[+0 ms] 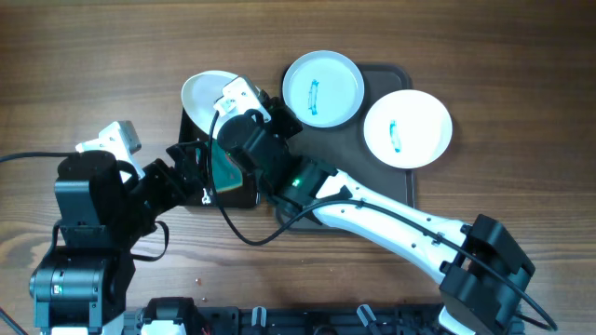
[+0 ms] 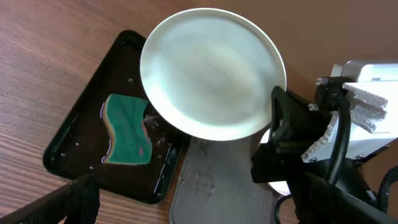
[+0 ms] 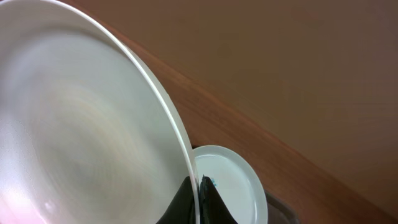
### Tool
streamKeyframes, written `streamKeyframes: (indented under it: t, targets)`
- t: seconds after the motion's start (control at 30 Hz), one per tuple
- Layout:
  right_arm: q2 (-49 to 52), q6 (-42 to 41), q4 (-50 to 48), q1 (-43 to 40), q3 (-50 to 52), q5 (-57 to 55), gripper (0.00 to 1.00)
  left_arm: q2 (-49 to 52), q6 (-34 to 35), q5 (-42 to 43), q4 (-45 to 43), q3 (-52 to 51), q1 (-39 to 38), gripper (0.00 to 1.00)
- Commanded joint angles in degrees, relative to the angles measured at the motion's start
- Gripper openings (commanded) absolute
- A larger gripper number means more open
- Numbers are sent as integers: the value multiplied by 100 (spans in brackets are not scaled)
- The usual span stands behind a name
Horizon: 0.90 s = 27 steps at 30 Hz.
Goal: Clean dirty plates on tray and stack at the side
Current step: 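Lift the cleaned plate with the right gripper and tilt it over the black tray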
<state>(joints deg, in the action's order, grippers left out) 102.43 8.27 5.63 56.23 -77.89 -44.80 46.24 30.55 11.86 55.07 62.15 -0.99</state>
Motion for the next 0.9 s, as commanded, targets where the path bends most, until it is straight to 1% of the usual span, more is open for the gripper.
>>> streamKeyframes:
  t: [0.0, 0.5, 0.57, 0.7, 0.87]
  targets:
    - [-223, 76, -48, 61, -105, -188, 4, 0, -33, 72, -11, 107, 26, 100]
    - [-717, 103, -114, 94, -105, -190, 4, 0, -33, 72, -11, 109, 26, 100]
    - [-776, 275, -164, 118, -103, -190, 4, 0, -33, 74, -11, 107, 26, 100]
    - [-791, 927, -470, 223, -103, -195, 4, 0, -33, 74, -11, 109, 26, 100]
    - [-791, 1279, -778, 352, -103, -546, 4, 0, -33, 74, -11, 107, 26, 100]
